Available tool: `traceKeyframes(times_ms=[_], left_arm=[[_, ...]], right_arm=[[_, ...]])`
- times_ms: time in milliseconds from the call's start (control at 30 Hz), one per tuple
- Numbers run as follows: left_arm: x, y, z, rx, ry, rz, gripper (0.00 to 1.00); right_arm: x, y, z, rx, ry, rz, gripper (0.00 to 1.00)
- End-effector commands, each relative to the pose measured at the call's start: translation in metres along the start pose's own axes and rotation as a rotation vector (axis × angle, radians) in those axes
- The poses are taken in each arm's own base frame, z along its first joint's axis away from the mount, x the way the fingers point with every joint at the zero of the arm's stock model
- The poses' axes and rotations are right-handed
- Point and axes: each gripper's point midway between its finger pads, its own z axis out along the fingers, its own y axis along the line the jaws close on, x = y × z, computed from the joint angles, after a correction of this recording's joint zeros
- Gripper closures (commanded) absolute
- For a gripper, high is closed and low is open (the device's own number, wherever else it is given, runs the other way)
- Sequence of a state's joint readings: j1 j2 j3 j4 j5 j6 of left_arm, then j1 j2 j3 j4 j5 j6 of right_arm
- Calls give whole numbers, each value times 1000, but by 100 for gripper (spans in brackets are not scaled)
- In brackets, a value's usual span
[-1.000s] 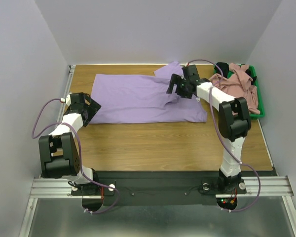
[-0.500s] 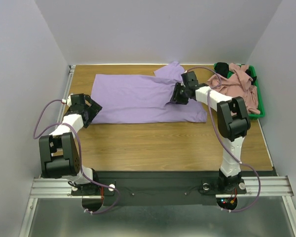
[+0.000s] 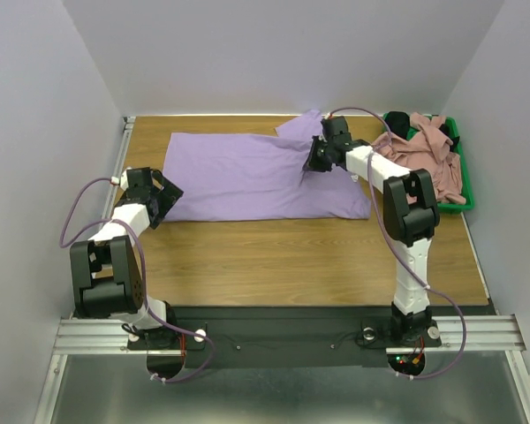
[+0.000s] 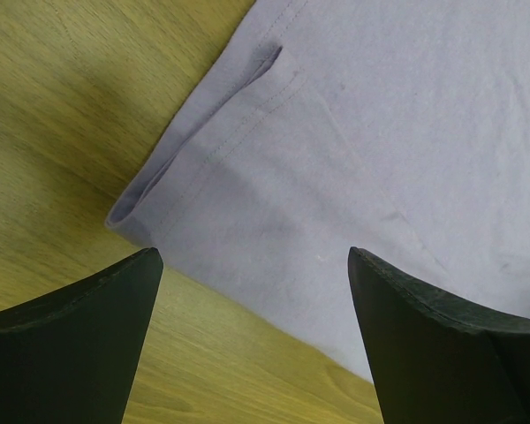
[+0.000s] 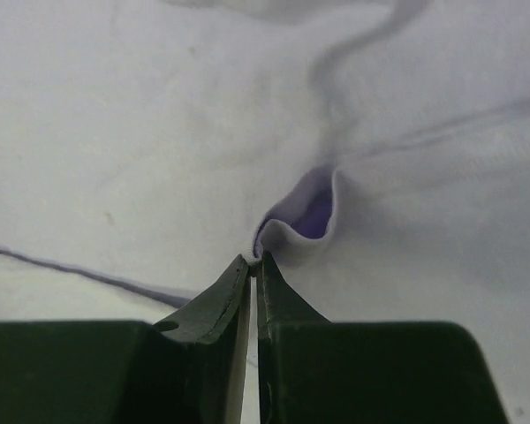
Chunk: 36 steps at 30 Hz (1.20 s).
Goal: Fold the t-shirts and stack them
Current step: Fold the tshirt
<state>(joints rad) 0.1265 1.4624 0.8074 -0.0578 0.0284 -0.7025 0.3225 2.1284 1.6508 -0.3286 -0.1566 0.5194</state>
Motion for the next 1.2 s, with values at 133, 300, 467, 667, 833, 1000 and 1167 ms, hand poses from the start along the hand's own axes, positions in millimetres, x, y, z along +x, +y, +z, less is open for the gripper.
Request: traceKeyframes(times_ms=[133,300,467,667,833,1000,1167], left_arm=[[-4,-7,2,29,0,25,2],[-12,-19,-4,67,-10,25,1],[-14,-30,-11,106,-16,24,2],[-15,-61,-16,176,-24,48,1],[-1,-76,7,184,41,85,2],[12,-68,33,144,101,88,2],[43,-39,46,87,177,83,2]], right_arm=[[-6,29,23,-132,13,-135,74],[-10,46,14,-201,14,-173,27],[-22,55,-22,-201,-44,-198,0],[-4,0,-65,50,-120,-107,0],[31,-53,-75,193,-92,-21,0],[50,-86,-68,268,-47,7,0],[82,-109,-67,331,0,66,0]])
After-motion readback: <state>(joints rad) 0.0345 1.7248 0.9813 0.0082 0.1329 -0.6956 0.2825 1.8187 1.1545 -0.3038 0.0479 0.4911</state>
